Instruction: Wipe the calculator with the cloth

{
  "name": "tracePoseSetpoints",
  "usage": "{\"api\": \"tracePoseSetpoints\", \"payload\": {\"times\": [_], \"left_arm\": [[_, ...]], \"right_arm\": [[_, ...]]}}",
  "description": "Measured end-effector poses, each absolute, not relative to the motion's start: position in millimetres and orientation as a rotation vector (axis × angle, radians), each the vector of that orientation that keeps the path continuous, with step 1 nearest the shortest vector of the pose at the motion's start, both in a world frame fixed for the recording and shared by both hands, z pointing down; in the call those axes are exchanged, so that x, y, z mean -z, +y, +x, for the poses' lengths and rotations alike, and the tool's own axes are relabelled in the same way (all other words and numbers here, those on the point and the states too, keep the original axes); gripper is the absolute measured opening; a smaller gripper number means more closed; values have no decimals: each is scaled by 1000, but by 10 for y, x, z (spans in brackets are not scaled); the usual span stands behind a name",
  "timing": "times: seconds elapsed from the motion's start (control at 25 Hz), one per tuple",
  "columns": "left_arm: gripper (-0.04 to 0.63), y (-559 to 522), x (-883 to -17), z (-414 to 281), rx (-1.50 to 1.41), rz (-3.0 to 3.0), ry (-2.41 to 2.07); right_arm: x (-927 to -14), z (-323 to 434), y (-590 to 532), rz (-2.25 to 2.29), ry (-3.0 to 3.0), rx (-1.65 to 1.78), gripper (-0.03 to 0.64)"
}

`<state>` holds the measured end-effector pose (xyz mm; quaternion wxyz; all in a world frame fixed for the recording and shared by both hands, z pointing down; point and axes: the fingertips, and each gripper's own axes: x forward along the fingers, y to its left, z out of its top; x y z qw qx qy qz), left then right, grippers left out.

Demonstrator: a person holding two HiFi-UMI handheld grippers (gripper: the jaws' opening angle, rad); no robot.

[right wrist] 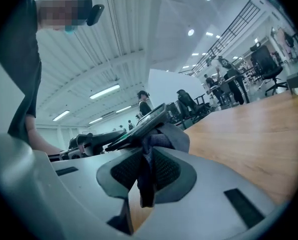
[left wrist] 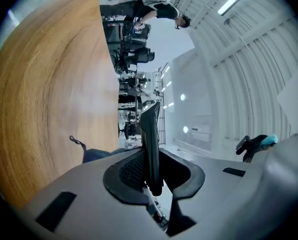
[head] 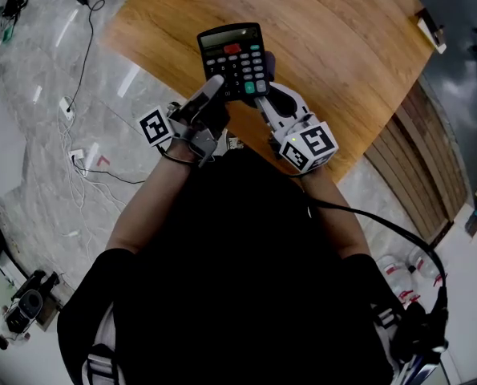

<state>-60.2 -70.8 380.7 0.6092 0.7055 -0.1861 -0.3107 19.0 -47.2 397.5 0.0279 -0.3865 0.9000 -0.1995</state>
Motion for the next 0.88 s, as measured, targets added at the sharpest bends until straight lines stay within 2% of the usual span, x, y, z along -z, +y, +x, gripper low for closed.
{"api": "tracePoseSetpoints", "payload": {"times": [0.24, 0.6, 0.88], "left_arm": [[71, -723, -3808, -681, 732, 1621, -439], [71, -711, -3580, -471, 757, 1611, -341], [71, -697, -3599, -563, 718, 1644, -385]], "right_arm": [[-3854, 545, -610, -1295, 2691, 573, 62], [-3815, -186, -415, -1086, 2761, 575, 61], [-3750, 425, -797, -1322, 2648, 465, 61]]}}
